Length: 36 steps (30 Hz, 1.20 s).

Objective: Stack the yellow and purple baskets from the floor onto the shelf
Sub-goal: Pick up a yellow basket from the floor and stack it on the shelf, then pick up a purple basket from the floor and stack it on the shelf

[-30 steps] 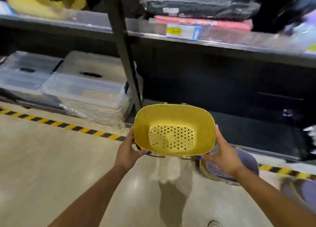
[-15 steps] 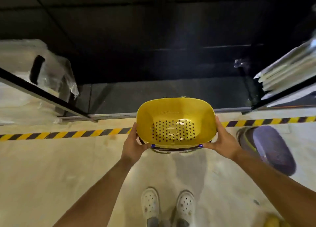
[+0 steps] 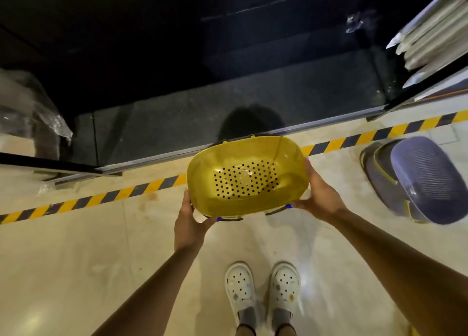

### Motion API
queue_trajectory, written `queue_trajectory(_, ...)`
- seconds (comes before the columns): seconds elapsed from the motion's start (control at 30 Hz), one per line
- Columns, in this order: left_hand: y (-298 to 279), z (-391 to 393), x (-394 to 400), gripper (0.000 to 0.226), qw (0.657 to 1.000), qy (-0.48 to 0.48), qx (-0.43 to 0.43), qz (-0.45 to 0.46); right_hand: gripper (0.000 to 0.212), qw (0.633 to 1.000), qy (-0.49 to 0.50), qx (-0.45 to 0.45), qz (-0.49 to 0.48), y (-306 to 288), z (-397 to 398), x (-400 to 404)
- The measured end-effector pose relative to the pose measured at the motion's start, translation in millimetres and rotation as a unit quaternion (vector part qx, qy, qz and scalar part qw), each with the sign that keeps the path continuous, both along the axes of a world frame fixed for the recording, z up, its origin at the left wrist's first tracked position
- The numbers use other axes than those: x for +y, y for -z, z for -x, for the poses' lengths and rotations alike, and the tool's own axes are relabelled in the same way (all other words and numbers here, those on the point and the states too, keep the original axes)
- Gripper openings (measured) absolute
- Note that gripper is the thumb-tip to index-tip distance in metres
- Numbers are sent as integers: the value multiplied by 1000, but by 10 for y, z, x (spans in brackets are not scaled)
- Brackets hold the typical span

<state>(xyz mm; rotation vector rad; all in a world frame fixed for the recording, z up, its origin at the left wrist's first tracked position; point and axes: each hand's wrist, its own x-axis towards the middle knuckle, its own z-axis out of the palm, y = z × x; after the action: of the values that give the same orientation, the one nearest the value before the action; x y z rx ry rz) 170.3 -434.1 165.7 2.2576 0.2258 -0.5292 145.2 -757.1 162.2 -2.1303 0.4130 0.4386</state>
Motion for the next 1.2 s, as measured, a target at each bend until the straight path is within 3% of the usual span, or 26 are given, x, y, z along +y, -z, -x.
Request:
queue_trajectory(0.17, -187, -73, -77, 88, 1000, 21, -9, -12, 110, 1000, -14, 3, -2, -65, 81, -58)
queue_trajectory(0.27, -440, -319, -286, 105, 996, 71, -28, -46, 118, 997, 80, -13, 20, -306, 158, -222)
queue_trajectory(0.33, -692, -585, -560, 117, 983, 145, -45, -101, 120, 986, 141, -6, 92, -567, 249, -442)
queue_trajectory(0.47, -1291, -1026, -1424, 119, 924, 336, -122, -137, 113, 948, 173, 15, 268, -1194, 604, -1092)
queue_trajectory(0.57, -1810, -1128, -2263, 103, 893, 403, -177, -94, 109, 927, 216, 21, 306, -1656, 987, -1558)
queue_trajectory(0.67, -2205, -1050, -3155, 99, 817, 518, -243, -77, 107, 903, 287, 28, 319, -1987, 1384, -1913)
queue_trajectory(0.77, -2394, -826, -4009, 105, 760, 597, -245, -81, 111, 886, 326, 66, 324, -2092, 1783, -2182)
queue_trajectory(0.97, -1981, -278, -5151, 114, 655, 688, -270, -158, 123, 867, 351, 151, 322, -1673, 2428, -2642)
queue_trajectory(1.2, -1114, -43, -5805, 114, 637, 725, -211, -157, 119, 860, 372, 191, 293, -903, 2697, -2973)
